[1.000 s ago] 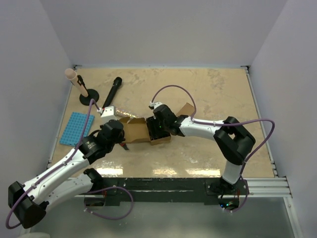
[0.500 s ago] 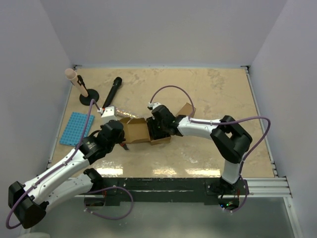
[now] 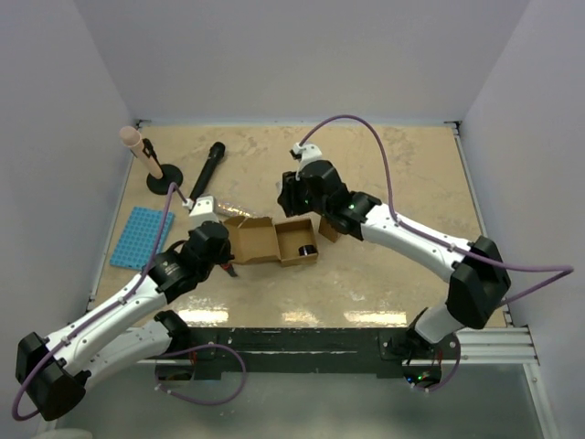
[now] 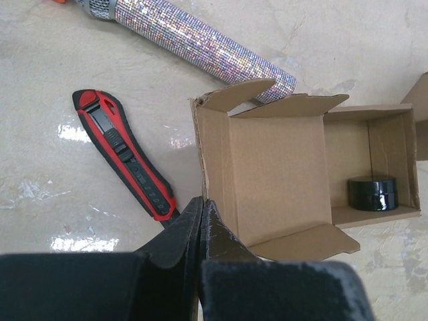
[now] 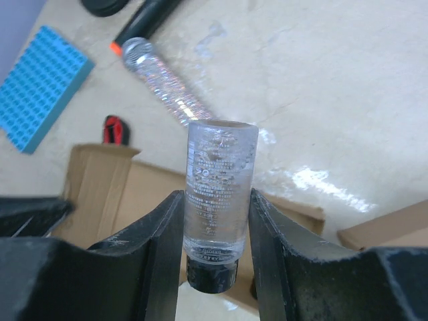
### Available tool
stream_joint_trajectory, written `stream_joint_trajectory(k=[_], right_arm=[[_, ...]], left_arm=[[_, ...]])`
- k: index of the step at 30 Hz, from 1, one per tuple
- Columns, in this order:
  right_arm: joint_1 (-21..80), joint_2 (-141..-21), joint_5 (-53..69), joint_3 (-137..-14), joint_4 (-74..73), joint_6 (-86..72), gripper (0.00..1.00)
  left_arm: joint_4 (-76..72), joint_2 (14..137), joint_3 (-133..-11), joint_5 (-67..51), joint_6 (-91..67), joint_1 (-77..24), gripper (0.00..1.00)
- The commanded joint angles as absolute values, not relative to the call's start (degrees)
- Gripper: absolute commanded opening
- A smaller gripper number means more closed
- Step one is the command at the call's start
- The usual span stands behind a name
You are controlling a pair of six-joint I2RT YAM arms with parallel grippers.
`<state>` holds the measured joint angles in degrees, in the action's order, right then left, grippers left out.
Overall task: Unpack the express box
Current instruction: Pick up the product from the express box, then place the product at the center of the board.
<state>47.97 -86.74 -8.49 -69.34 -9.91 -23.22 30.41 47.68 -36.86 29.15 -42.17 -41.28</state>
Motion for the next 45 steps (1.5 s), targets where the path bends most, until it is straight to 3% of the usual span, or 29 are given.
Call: stream_joint_trajectory(k=[1, 12, 21, 25, 28, 37, 45], right_arm=[[42.7, -93.0, -12.8, -75.7, -11.4, -22.0, 0.27], [35.2, -120.4, -10.2, -98.1, -16.5, -21.4, 0.25], [34.9, -125.0, -10.4, -98.9, -18.3, -20.8, 0.37], [34.9, -123.8, -10.4, -96.7, -18.5, -21.3, 0.55], [34.9, -121.6, -11.1, -93.9, -18.0, -22.1, 0.61], [36.5, -101.4, -13.9, -81.4, -14.4, -23.8, 0.64], [49.0, -92.6, -15.6, -74.6, -24.5, -22.1, 0.63]], left_arm=[[27.3, 47.4, -35.5, 27.7, -41.1, -41.1, 0.00], [25.4, 47.6, -34.2, 24.8, -41.4, -41.0, 0.00], [24.7, 48.0, -32.9, 24.3, -39.9, -41.0, 0.00], [24.7, 48.0, -33.0, 24.3, -39.6, -41.1, 0.00], [24.5, 48.0, -32.8, 24.4, -39.6, -41.0, 0.00], [24.0, 48.9, -31.9, 23.6, -40.3, -41.1, 0.00], [22.3, 49.0, -30.8, 22.7, -41.4, -41.1, 0.00]])
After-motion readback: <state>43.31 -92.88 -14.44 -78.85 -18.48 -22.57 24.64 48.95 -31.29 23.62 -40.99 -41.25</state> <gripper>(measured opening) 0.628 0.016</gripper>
